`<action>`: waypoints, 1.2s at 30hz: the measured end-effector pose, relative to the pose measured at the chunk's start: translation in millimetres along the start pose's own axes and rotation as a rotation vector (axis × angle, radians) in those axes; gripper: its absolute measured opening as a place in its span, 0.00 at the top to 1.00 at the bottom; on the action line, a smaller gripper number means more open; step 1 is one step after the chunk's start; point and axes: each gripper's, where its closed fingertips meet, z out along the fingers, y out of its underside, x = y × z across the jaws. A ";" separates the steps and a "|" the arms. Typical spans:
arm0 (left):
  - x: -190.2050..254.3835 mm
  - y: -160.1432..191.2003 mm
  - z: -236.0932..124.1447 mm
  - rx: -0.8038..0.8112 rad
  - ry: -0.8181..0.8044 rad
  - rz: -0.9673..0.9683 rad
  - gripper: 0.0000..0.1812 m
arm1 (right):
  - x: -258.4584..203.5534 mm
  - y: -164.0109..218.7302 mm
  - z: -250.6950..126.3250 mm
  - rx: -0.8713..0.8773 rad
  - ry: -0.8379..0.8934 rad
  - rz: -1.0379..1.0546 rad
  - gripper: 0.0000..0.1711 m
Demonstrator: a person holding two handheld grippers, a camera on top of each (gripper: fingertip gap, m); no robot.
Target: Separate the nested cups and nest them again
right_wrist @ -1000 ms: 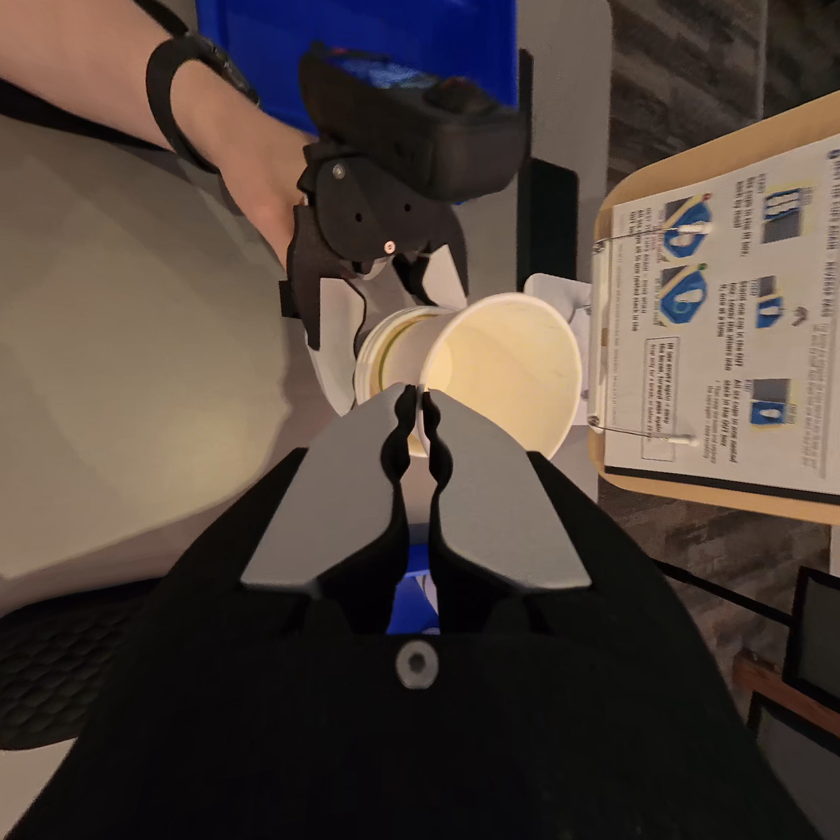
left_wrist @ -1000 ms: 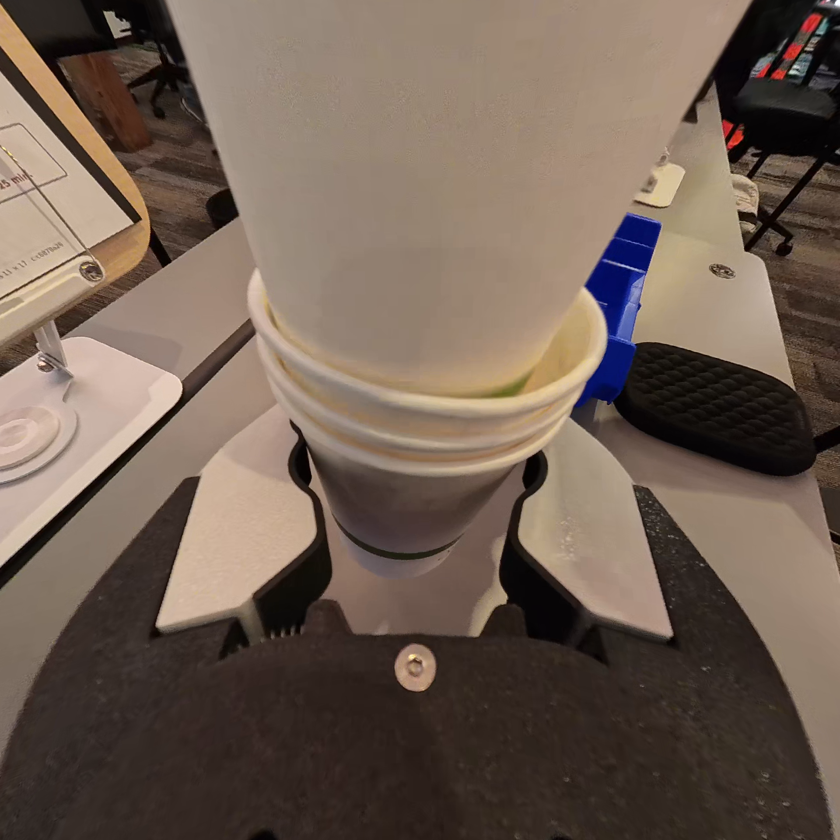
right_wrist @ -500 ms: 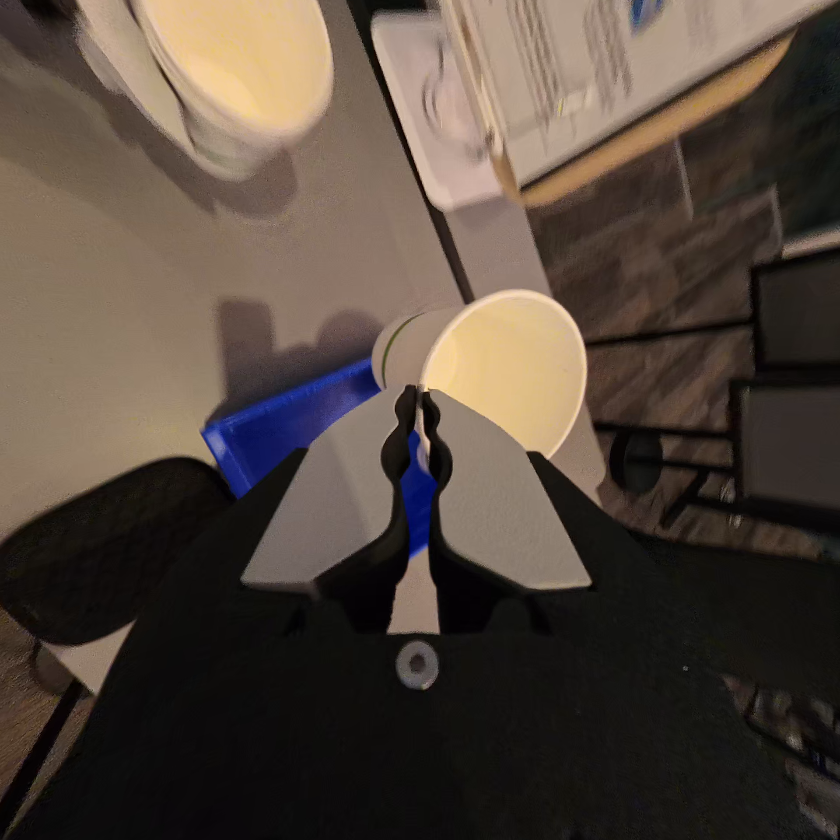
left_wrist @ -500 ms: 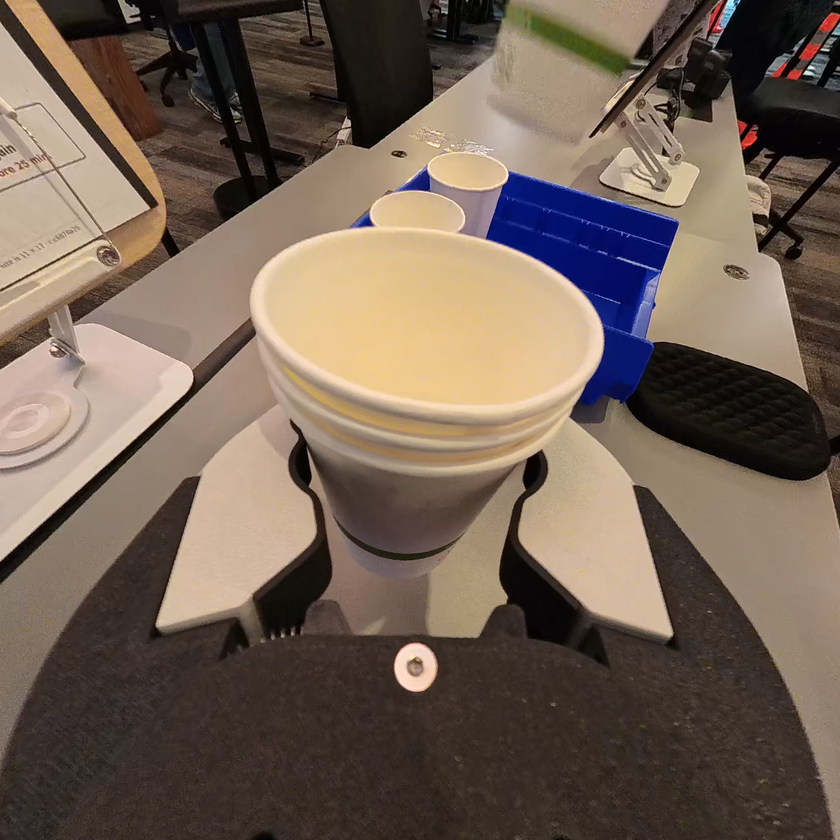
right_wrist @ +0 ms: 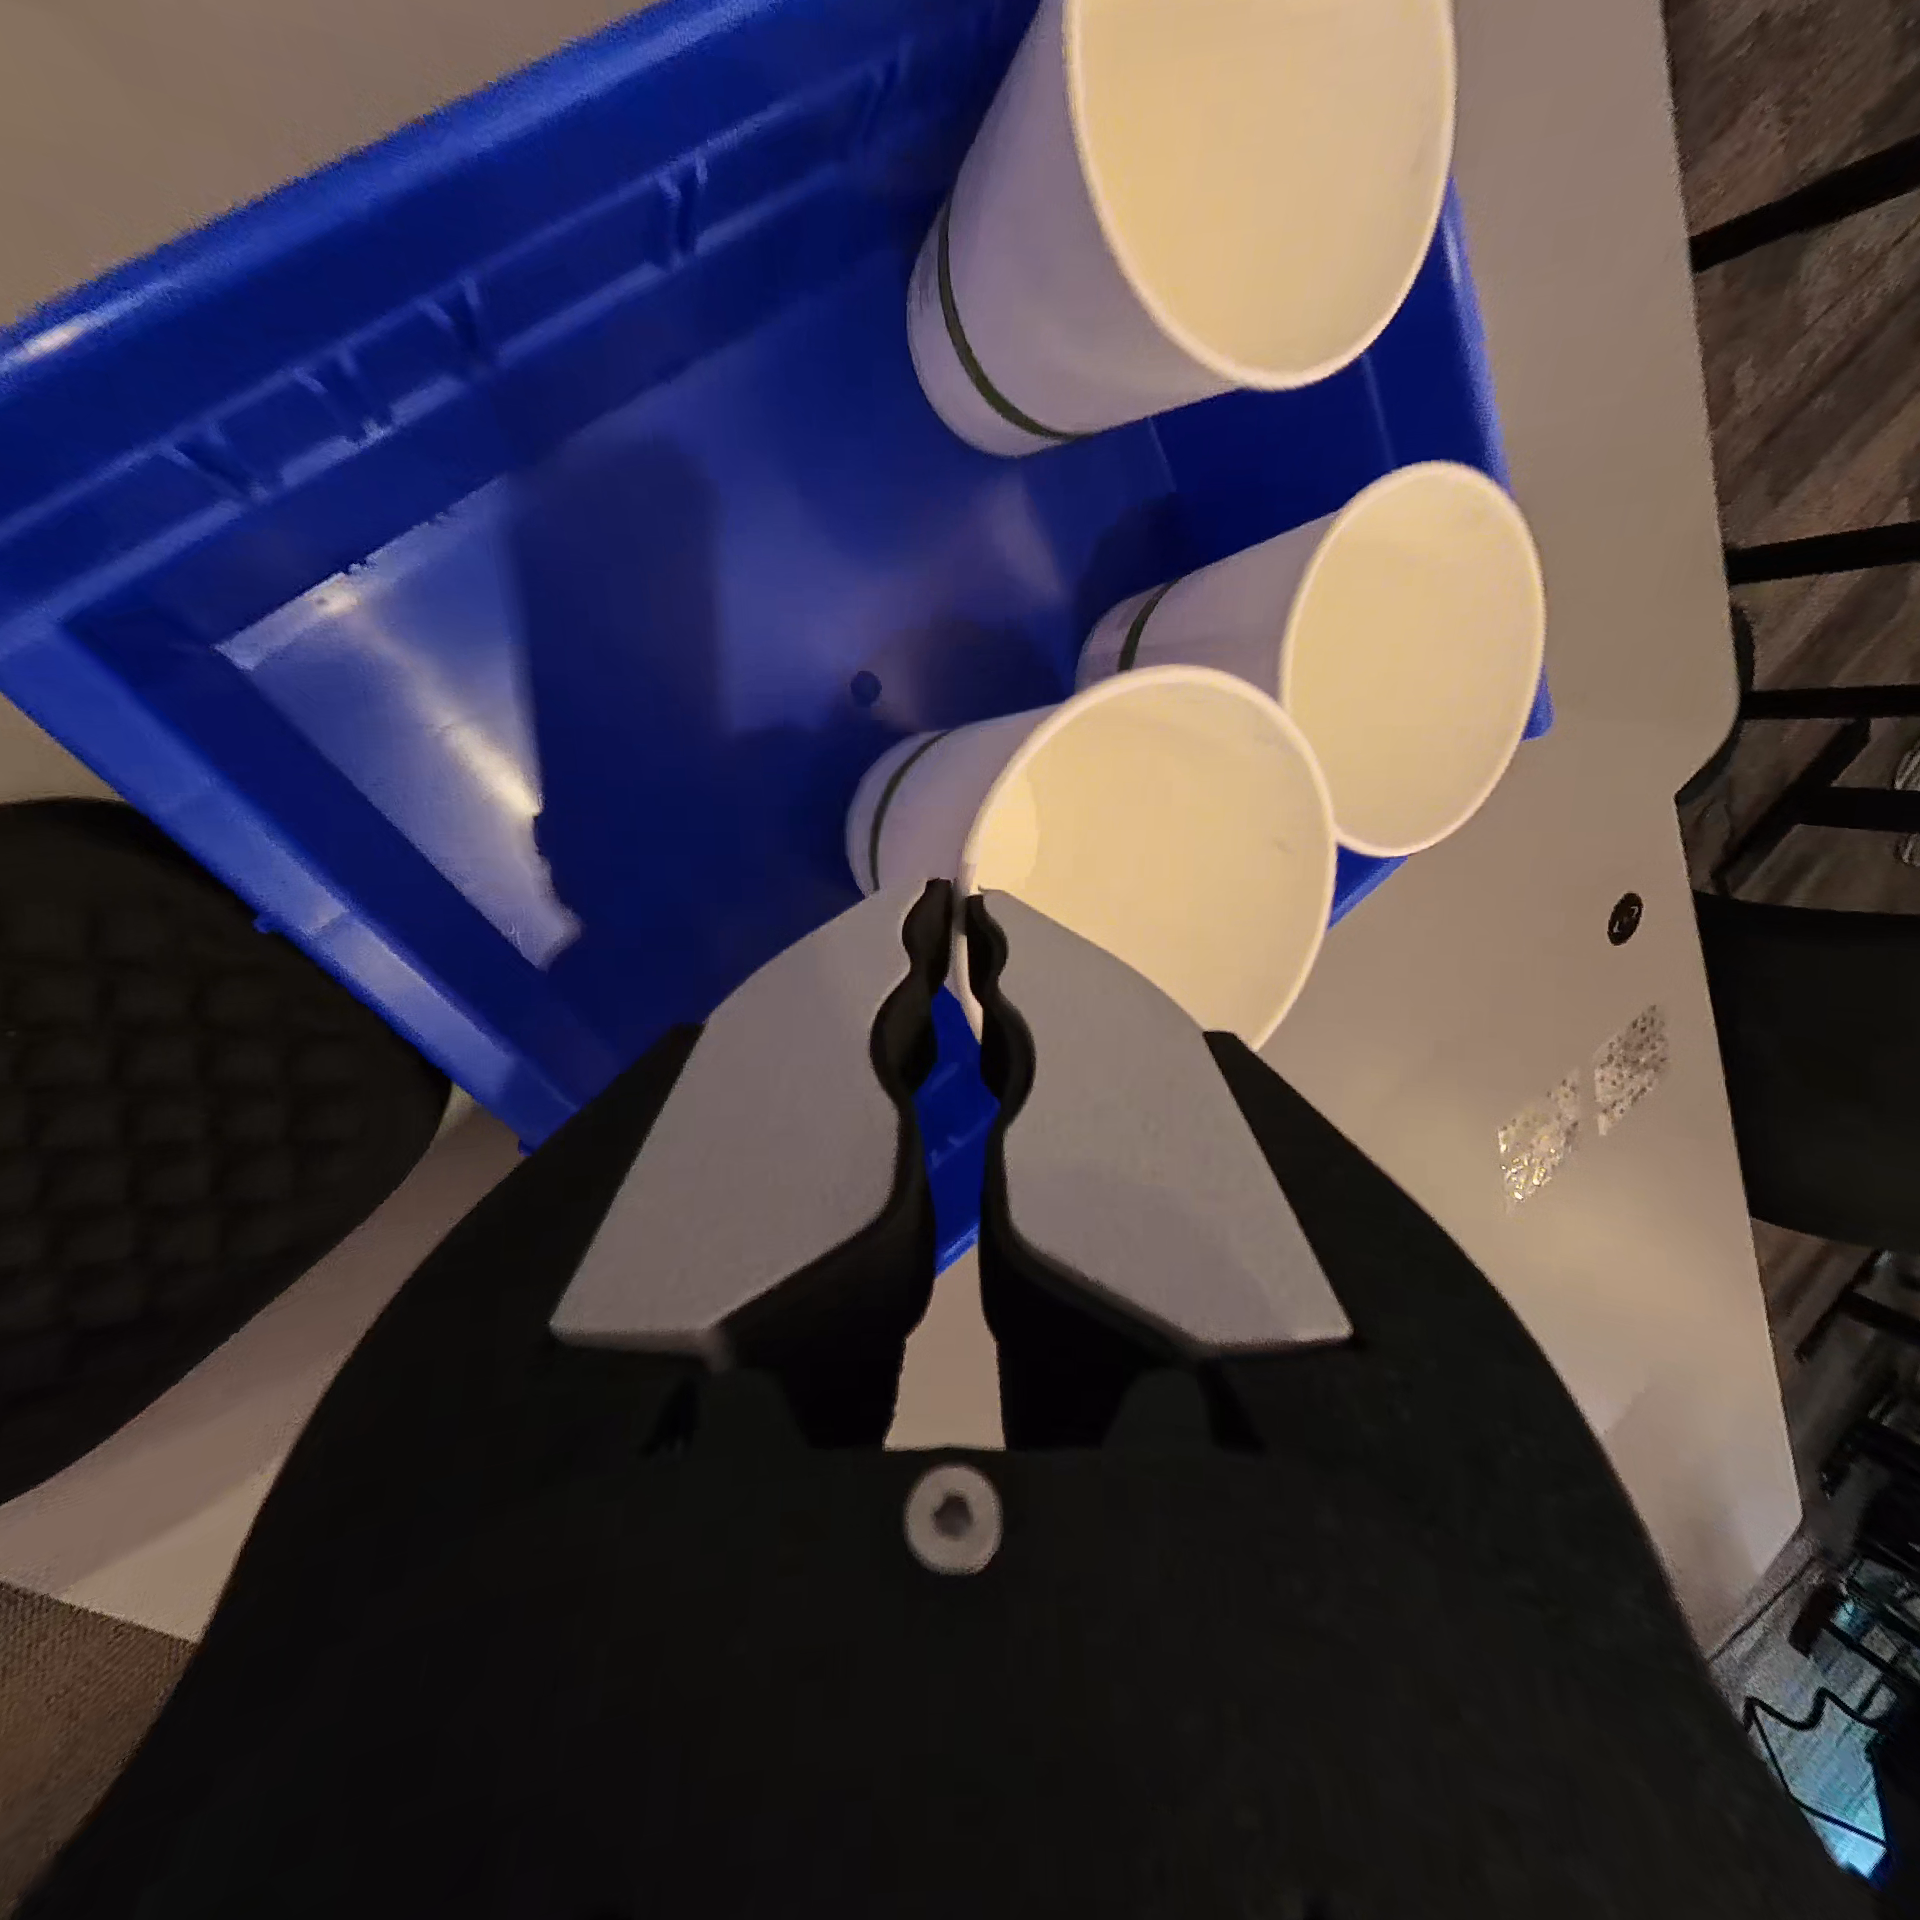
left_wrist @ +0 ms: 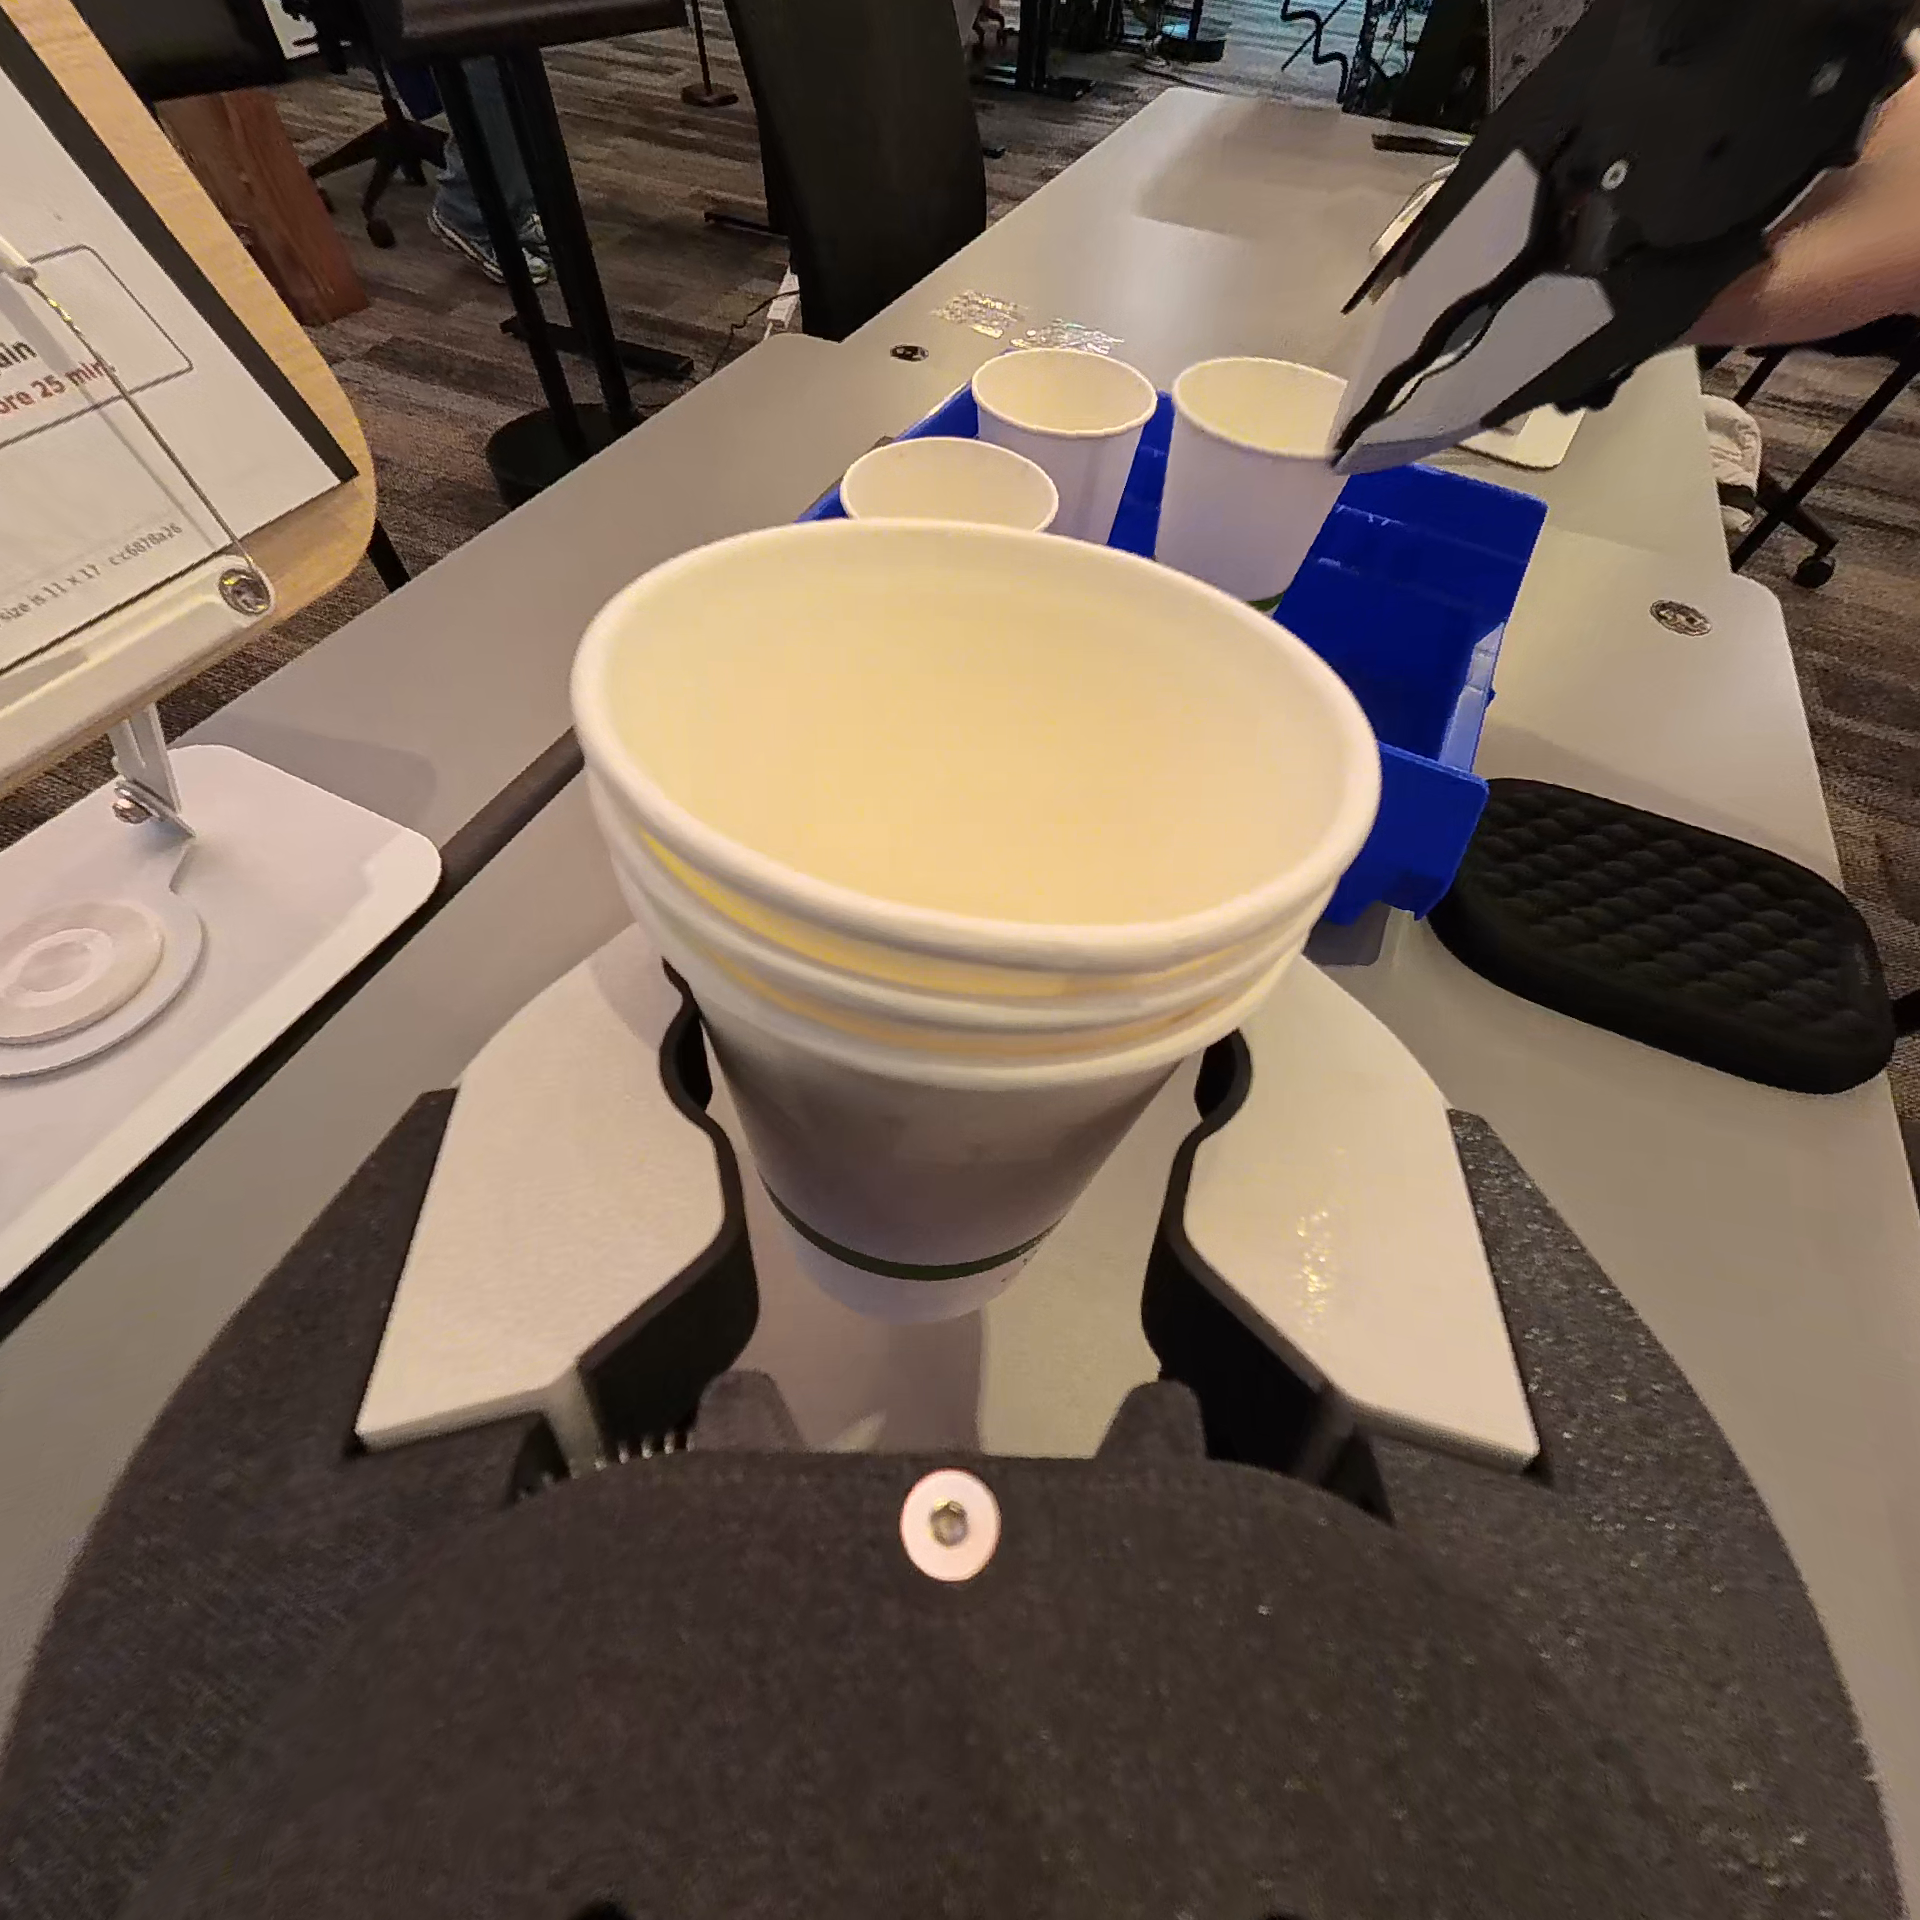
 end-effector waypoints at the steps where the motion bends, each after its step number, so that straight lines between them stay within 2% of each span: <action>1: -0.2 0.0 0.0 0.000 0.000 -0.001 0.49 | -0.8 1.6 3.1 -0.004 -0.005 -0.002 0.98; 19: 2.8 2.4 2.8 -0.014 0.006 0.007 0.49 | 2.3 15.9 19.0 -0.075 -0.023 -0.012 0.98; 21: 3.5 2.1 2.8 -0.014 0.009 0.007 0.49 | 5.3 12.9 14.9 -0.060 -0.008 -0.001 0.90; 22: 3.9 2.2 2.8 -0.014 0.010 0.008 0.49 | 6.4 8.1 10.2 -0.035 -0.004 0.002 0.89; 25: 5.2 3.1 4.3 -0.020 0.012 0.011 0.49 | 10.8 -24.2 -18.4 0.097 0.026 0.003 0.89; 27: 6.9 4.5 6.5 -0.025 0.015 0.015 0.49 | 2.4 -64.2 -48.4 0.212 0.020 -0.024 0.88; 31: 11.8 8.6 11.9 -0.043 0.025 0.024 0.49 | -61.4 -161.8 -107.2 0.440 -0.101 -0.235 0.88; 33: 15.1 10.1 13.8 -0.050 0.031 0.032 0.49 | -92.8 -193.7 -118.0 0.462 -0.155 -0.348 0.89; 36: 20.4 9.9 14.5 -0.053 0.039 0.045 0.49 | -121.9 -224.9 -115.2 0.442 -0.184 -0.470 0.89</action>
